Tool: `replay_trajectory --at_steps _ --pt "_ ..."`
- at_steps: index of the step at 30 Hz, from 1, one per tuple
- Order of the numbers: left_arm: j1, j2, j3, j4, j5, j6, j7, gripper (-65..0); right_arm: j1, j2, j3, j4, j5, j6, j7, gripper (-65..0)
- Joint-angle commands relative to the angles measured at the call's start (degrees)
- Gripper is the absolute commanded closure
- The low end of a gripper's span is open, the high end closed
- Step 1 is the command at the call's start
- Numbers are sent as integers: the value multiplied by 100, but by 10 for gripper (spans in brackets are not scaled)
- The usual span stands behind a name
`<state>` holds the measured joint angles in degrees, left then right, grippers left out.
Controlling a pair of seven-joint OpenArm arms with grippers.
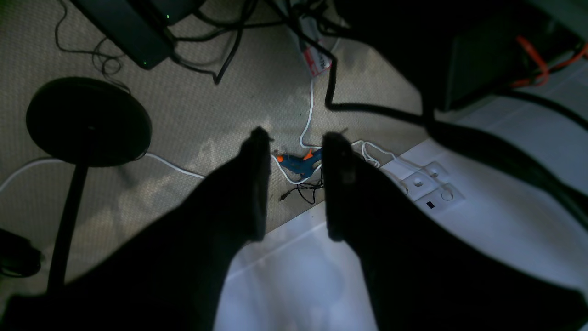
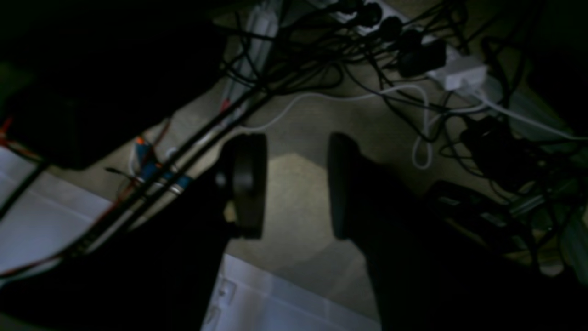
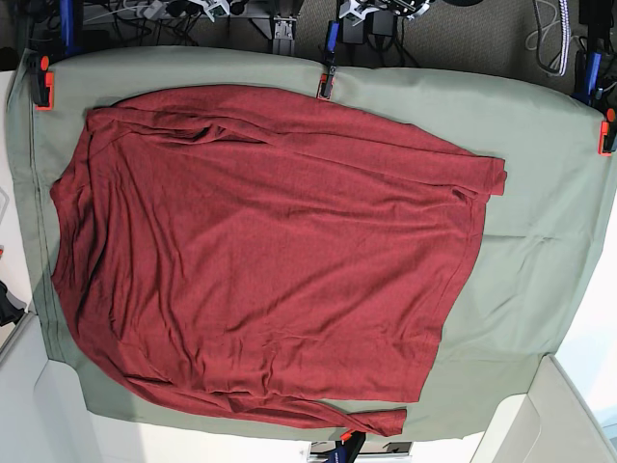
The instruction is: Fold the T-shirt properly
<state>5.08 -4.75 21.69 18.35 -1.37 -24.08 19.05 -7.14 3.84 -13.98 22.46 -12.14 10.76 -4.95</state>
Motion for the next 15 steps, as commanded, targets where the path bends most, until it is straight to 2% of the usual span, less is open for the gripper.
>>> replay_trajectory --at_steps 1,6,9,11,15 --pt "39 -13 4 48 -11 -66 0 -226 -59 63 9 31 -57 52 4 -231" --pt "201 -136 -2 387 -20 -68 28 -226 -256 125 9 90 -96 52 4 -231" --pt "472 -245 -2 848 -103 -332 46 -226 -529 203 9 330 -382 48 4 -231" --pt "708 -330 -7 1268 -282 -409 22 -226 -752 295 9 601 -549 33 7 -231" --pt "1172 -400 -223 2140 -396 -413 2 -226 -1213 555 9 1362 -466 35 9 -231"
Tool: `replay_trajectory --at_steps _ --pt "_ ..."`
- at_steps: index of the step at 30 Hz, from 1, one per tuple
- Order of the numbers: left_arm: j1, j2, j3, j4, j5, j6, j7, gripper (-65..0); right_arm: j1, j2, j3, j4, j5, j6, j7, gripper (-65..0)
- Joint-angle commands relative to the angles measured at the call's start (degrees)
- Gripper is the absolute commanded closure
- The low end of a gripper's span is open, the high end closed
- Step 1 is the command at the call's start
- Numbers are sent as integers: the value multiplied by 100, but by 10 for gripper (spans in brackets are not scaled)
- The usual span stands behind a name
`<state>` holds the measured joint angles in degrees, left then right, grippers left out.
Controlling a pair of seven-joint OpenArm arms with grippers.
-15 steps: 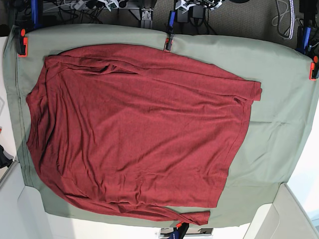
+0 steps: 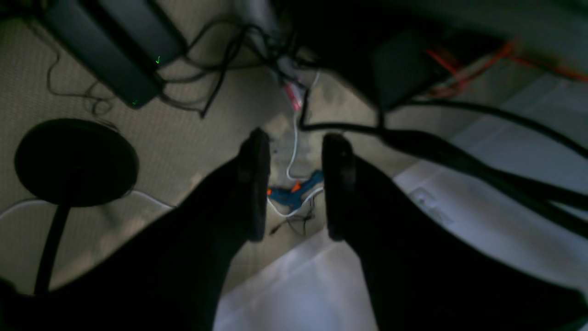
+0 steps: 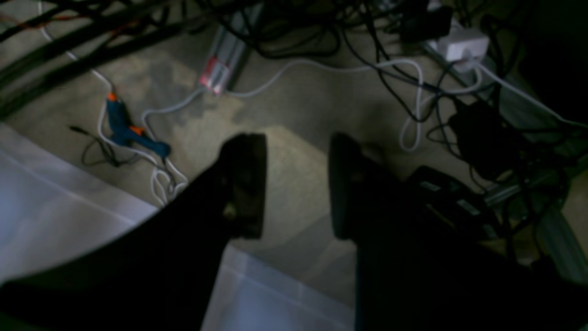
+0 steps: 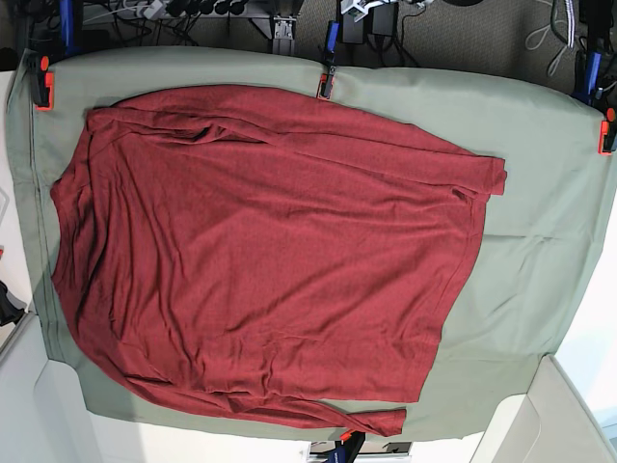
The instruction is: Fold the T-shirt properly
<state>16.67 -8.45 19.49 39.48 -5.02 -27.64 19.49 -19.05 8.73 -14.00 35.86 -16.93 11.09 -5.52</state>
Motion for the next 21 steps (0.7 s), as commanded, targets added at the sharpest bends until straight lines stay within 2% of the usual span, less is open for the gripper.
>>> replay_trajectory --at_steps 1,5,12,14,18,21 --pt "127 -33 -114 221 -31 -111 -42 -226 -144 129 11 238 72 2 66 -231" --pt "555 -28 -699 916 -33 -507 -39 -226 -619 350 11 1080 295 4 61 -231" --pt "1228 -31 -1558 2006 -55 -544 15 -226 -1344 575 11 2297 304 0 61 -231" --pt "1419 -31 -1759 2319 -225 -640 138 -226 -1563 601 13 2688 302 0 33 -231" --pt "1775 -33 -2247 2988 -570 -1236 442 -227 -2061 741 15 3624 411 -50 -13 -231" --pt "2063 -35 -2636 3539 -981 -1236 713 -227 -2406 909 15 4354 603 -66 -114 -231"
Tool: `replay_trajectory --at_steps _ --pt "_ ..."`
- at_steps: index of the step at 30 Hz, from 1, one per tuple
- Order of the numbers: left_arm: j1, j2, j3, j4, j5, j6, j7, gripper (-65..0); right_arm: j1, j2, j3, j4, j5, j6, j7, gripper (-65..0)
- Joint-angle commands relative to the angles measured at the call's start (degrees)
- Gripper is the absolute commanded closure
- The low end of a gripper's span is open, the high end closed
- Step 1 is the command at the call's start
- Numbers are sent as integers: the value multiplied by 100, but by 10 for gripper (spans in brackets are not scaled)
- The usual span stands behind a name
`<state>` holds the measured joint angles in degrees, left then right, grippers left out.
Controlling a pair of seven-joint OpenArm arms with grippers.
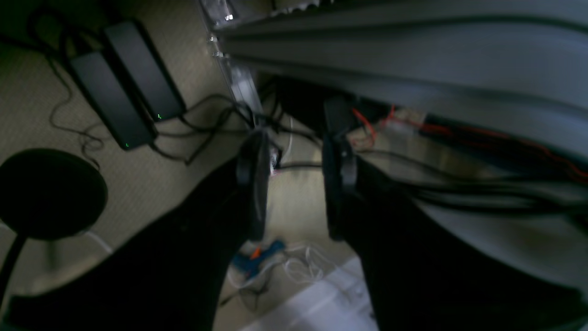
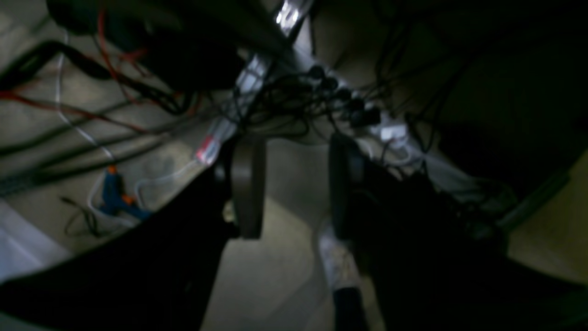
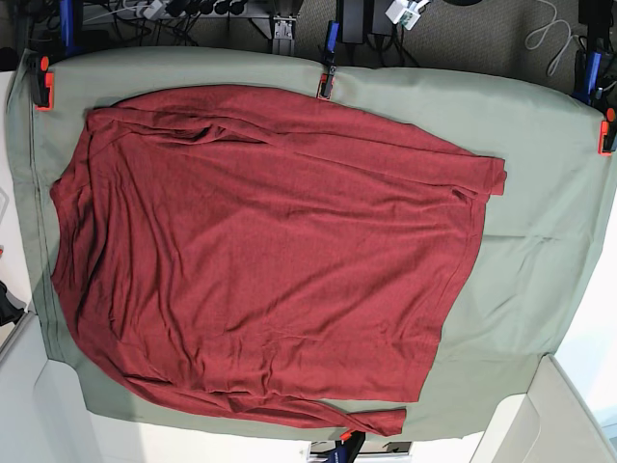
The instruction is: Fold the T-shirt properly
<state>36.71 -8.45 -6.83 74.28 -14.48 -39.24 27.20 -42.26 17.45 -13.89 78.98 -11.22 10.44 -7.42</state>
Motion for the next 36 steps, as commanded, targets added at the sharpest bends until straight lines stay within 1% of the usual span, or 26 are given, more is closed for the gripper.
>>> replay_trajectory --at_steps 1,4,7,9,10,12,14,17,18,19,21,22,27,32,34,36 --pt "162 -33 -146 254 -192 -76 20 -227 -190 109 4 278 33 0 28 -231" --pt "455 -37 -562 876 -619 -76 192 -227 -426 332 7 957 31 -2 -35 -231" --pt "741 -166 -887 1493 -1134 -76 367 -227 -560 485 33 1576 35 -87 -157 -231" --pt "922 -291 -1078 1880 -1416 -76 516 -227 -573 490 101 1963 149 -387 -479 -231" --pt "1008 -358 -1167 2065 -1554 -76 623 -227 -566 490 151 2164 323 -608 -645 -231" --pt "1172 -527 -1331 2413 -1860 -76 841 -227 -542 476 323 2579 658 -988 -767 -231" --pt "1322 -675 -1482 2730 -2166 -76 1029 -234 -459 444 544 2968 916 -1051 -892 -231" --pt "1519 -778 -1720 3121 -2485 -76 1303 -345 -216 428 863 3399 1351 -1049 -1113 -233" --pt "1587 -782 -1812 3209 -2559 -76 1340 -378 -116 396 984 3477 1523 -1054 -1156 -249" --pt "1657 -791 -1893 3270 -2597 -76 1335 -398 -20 310 1137 3519 1663 -1080 -1202 -274" --pt "1764 -831 -2031 3346 -2699 -76 1335 -401 186 42 1493 3519 1963 -1209 -1220 -327" --pt "1797 -855 -2081 3362 -2747 -76 1338 -401 273 -94 1676 3517 2092 -1241 -1255 -341" --pt "1862 -920 -2225 3366 -2815 -76 1340 -401 573 -723 2376 3517 2328 -1237 -1491 -343" --pt "1875 -1161 -2225 3366 -2830 -76 1366 -402 573 -1239 2706 3517 2341 -1220 -1432 -343" --pt "1873 -1305 -2225 3368 -3021 -76 1589 -411 575 -1379 2789 3517 2179 -1217 -1394 -344" --pt "1871 -1458 -2225 3381 -3331 -76 1888 -437 575 -1421 2887 3517 2173 -1220 -1390 -344"
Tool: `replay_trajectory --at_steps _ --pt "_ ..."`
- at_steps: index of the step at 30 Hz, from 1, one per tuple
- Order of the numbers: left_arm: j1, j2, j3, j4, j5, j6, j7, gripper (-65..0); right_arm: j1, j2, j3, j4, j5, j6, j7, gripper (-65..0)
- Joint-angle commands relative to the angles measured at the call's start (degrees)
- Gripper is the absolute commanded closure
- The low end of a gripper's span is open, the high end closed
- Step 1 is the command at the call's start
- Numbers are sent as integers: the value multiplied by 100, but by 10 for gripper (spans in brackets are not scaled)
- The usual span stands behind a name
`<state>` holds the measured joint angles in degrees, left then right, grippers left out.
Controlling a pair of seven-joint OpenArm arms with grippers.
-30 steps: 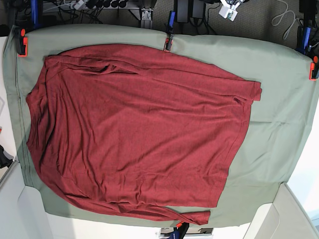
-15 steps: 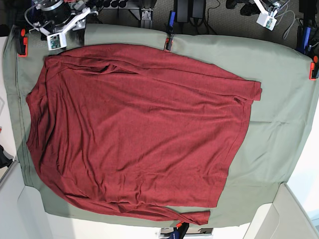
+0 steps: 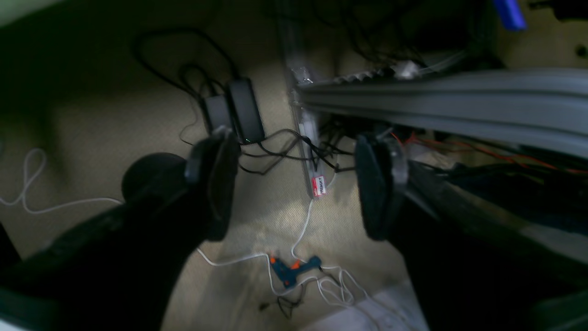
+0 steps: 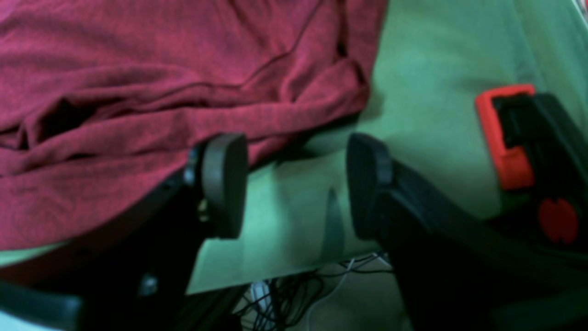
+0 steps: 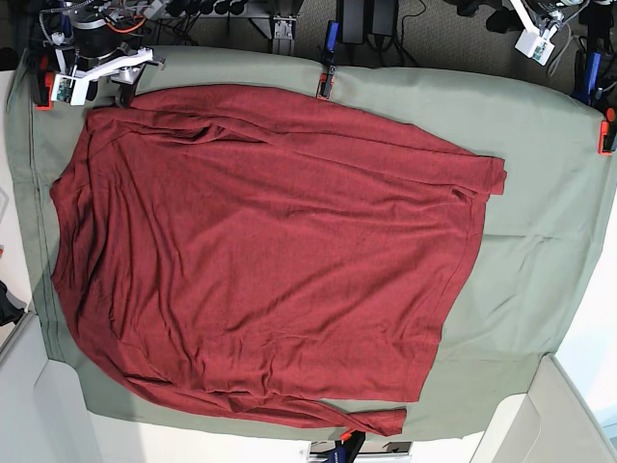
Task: Fold the T-shirt properly
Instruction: 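Reach both grippers to the shirt's shoulder corners and pinch them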
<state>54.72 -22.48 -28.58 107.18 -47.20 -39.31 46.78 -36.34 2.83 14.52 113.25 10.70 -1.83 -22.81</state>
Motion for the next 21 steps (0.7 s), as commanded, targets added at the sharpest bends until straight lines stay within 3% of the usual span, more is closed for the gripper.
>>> replay_trajectory --at_steps 1,5,11,21 --pt "68 -138 -50 122 -201 -69 42 -443 -20 46 92 90 -22 7 153 -344" --pt "50 -376 -168 339 -407 -69 55 -444 -17 48 306 35 -20 7 160 -344" --pt "-339 -411 -669 472 -400 -69 -103 -446 356 48 385 -466 131 35 177 -344" --pt "-1305 -726 -678 260 -125 -69 -280 -453 632 48 385 -780 129 57 173 -343"
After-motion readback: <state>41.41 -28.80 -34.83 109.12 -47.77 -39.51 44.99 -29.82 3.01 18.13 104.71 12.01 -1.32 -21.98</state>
